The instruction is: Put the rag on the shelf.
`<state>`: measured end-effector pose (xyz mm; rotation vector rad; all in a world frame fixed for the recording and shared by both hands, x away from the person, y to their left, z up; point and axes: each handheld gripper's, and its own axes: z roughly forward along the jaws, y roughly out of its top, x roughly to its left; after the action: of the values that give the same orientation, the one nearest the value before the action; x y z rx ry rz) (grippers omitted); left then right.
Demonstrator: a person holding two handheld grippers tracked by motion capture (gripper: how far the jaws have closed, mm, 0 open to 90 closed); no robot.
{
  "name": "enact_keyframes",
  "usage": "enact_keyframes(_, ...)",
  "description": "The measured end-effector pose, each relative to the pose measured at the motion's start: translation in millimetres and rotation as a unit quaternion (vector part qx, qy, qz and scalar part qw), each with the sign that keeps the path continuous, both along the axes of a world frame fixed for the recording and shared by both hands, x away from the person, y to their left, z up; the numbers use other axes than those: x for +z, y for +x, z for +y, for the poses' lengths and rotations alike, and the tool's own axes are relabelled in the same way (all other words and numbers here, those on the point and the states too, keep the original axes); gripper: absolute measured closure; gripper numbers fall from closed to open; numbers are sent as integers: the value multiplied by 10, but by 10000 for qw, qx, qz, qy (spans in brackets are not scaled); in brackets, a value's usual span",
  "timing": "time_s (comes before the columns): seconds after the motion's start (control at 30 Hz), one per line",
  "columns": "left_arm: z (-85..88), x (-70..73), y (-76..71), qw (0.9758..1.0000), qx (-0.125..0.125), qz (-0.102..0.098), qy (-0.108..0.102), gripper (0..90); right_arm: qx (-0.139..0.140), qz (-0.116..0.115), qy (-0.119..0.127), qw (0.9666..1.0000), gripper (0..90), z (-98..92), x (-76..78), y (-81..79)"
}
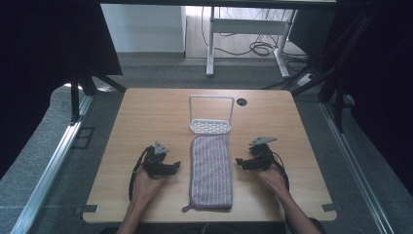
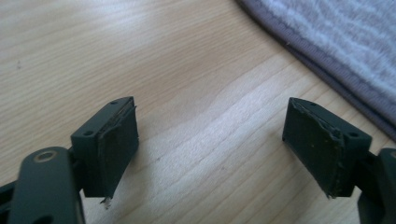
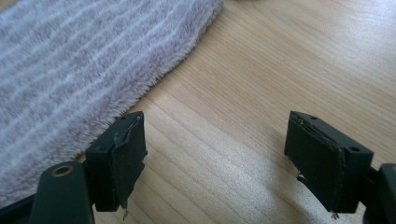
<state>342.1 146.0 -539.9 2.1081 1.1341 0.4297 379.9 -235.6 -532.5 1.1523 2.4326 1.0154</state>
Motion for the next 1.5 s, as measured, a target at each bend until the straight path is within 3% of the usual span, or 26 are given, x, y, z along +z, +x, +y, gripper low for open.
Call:
enact_keyframes(0.17, -82, 106, 48, 9998, -164, -105, -57, 231, 105, 60, 186, 9998, 254, 9, 84, 30)
enact_keyframes(0.37, -257, 181, 170, 9989, -414, -199, 35, 282, 150, 86, 232, 9996, 247, 107, 168, 77)
enact_keyframes(0.53, -413, 272, 337, 9979, -613, -228, 17, 319, 172, -5, 271, 9995, 370, 244, 262, 157)
enact_keyframes(0.67, -470, 286, 420, 9977, -643, -210, -4, 326, 226, -52, 226, 9995, 407, 325, 259, 200)
enact_keyframes(0.97, -583, 106, 651, 9983, -578, -56, -17, 349, 50, 51, 205, 9998, 456, 459, 162, 370)
enact_keyframes(1.1, -633, 17, 703, 9986, -532, -34, -36, 301, -1, 164, 204, 9997, 456, 521, 59, 445)
enact_keyframes(1.23, -646, -20, 723, 9980, -628, 53, -40, 322, -14, 194, 178, 9997, 455, 557, 9, 468)
enact_keyframes(1.3, -644, -31, 716, 9980, -626, 44, -100, 353, 27, 91, 52, 9999, 470, 590, -9, 466)
enact_keyframes(1.37, -646, -32, 698, 9978, -646, 29, -142, 413, 95, 5, -40, 9999, 590, 630, -8, 437)
enact_keyframes(1.47, -675, -4, 671, 9978, -621, 146, -165, 528, 221, 30, 33, 9997, 760, 659, -10, 394)
enact_keyframes(1.5, -688, 5, 665, 9978, -628, 176, -144, 528, 221, 30, 33, 9997, 760, 659, -10, 394)
